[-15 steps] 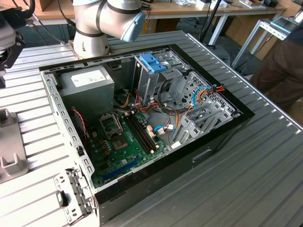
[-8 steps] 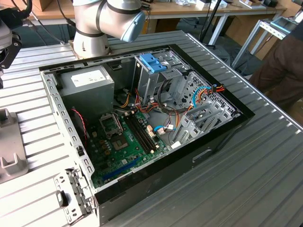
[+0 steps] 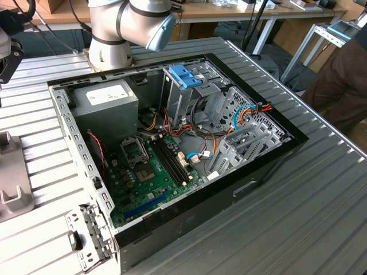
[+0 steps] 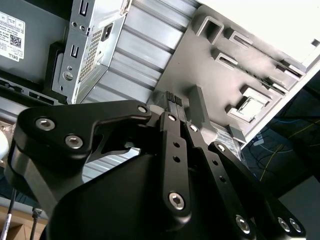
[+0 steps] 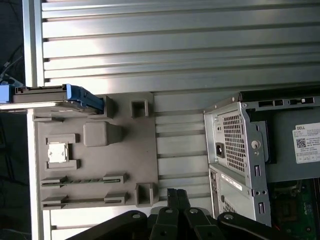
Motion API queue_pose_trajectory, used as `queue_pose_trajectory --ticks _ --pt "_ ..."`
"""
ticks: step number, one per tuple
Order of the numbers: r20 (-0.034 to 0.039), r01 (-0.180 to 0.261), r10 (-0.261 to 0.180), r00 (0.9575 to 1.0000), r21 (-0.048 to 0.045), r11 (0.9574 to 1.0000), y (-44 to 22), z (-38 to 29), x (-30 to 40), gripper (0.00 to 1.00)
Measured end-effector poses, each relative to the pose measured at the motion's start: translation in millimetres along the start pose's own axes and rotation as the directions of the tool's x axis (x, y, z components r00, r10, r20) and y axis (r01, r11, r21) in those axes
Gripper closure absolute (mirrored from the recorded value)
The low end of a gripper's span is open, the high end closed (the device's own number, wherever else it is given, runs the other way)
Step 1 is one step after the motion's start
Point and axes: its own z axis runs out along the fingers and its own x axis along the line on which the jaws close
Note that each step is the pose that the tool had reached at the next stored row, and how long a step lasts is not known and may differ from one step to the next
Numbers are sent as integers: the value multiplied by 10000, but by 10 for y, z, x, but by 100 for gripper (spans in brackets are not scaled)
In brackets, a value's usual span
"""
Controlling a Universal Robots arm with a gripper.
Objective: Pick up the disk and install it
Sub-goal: 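Reach for the disk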
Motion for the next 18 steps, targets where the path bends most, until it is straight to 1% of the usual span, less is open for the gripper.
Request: queue_pose_trajectory --ticks 3,18 --pt "0 0 0 10000 0 10000 -1 -1 18 90" --pt "0 0 0 10000 0 10000 -5 -2 64 90"
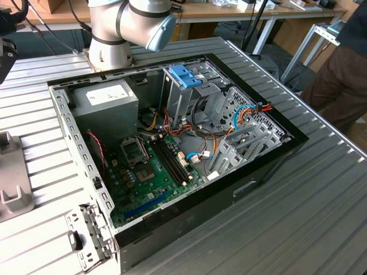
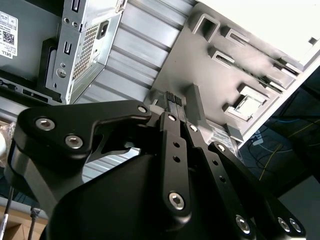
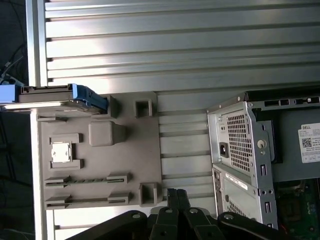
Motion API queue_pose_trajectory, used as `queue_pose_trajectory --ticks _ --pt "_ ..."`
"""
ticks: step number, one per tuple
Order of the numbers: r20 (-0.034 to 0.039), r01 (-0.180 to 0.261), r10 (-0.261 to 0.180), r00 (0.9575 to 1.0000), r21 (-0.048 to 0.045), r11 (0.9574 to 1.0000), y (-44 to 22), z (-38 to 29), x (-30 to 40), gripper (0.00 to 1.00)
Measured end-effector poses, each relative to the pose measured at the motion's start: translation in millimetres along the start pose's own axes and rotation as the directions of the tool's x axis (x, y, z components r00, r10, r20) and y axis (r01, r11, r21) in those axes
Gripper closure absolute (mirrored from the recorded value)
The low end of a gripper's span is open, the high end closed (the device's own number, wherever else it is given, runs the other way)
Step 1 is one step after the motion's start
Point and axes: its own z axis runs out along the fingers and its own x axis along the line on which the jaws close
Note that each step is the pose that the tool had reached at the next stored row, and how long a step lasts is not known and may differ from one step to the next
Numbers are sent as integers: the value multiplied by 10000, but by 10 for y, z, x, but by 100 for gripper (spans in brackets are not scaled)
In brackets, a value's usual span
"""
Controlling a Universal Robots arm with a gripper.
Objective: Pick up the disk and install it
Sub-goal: 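Reach for the disk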
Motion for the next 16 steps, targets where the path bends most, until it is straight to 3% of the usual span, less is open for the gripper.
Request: queue_pose_trajectory --ticks 16 --pt "0 0 0 10000 0 10000 -5 -2 62 90"
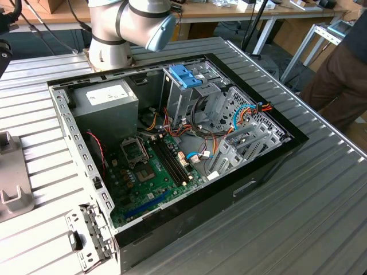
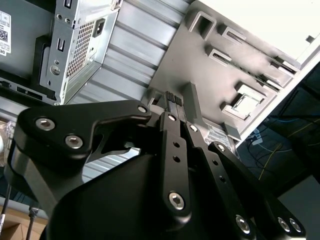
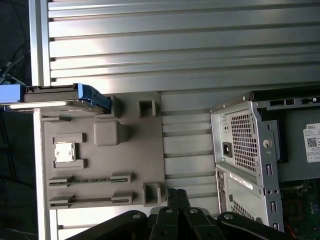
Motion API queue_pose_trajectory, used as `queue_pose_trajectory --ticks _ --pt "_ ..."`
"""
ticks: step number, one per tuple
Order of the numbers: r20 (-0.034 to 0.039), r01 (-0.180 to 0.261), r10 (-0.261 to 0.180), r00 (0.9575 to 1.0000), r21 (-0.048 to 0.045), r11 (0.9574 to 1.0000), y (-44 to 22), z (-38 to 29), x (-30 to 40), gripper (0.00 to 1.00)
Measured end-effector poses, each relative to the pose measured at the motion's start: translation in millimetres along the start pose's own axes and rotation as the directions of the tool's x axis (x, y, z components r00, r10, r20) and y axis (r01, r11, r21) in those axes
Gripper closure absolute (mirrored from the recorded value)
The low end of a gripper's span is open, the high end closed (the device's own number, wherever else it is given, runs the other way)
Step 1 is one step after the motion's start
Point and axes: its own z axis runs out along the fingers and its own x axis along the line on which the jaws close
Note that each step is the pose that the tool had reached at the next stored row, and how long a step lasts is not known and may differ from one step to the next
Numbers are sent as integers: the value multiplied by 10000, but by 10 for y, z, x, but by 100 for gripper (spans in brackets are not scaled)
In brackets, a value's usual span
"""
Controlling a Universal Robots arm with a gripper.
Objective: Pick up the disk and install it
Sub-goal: 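Reach for the disk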
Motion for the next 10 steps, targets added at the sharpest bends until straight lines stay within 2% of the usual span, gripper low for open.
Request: queue_pose_trajectory --ticks 10 --pt "0 0 0 10000 0 10000 -4 -2 49 90"
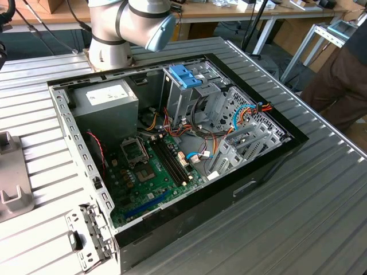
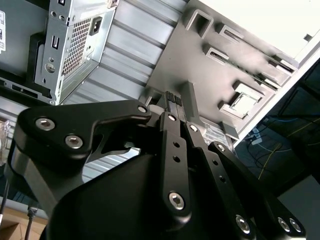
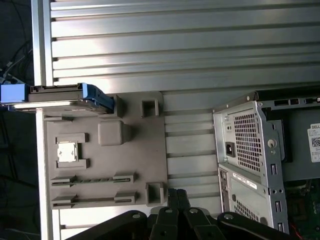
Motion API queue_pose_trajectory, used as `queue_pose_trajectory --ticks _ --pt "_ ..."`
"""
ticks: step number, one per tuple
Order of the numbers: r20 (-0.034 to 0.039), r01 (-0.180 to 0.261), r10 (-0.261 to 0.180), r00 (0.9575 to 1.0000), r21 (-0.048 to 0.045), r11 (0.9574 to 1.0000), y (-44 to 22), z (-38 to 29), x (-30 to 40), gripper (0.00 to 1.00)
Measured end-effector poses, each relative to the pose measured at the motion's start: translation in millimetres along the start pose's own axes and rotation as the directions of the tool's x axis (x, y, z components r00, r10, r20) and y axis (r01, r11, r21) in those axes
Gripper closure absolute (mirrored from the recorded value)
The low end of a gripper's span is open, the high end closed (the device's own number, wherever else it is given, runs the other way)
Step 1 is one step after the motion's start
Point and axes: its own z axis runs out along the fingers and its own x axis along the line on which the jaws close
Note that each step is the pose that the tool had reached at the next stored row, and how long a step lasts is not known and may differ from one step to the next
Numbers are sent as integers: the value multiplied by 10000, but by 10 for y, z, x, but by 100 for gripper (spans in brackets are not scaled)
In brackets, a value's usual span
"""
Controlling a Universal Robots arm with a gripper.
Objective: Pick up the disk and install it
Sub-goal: 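Reach for the disk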
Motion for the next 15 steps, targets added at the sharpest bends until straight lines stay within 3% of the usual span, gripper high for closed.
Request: queue_pose_trajectory --ticks 15 --pt "1 0 0 10000 -1 10000 -5 -1 63 90"
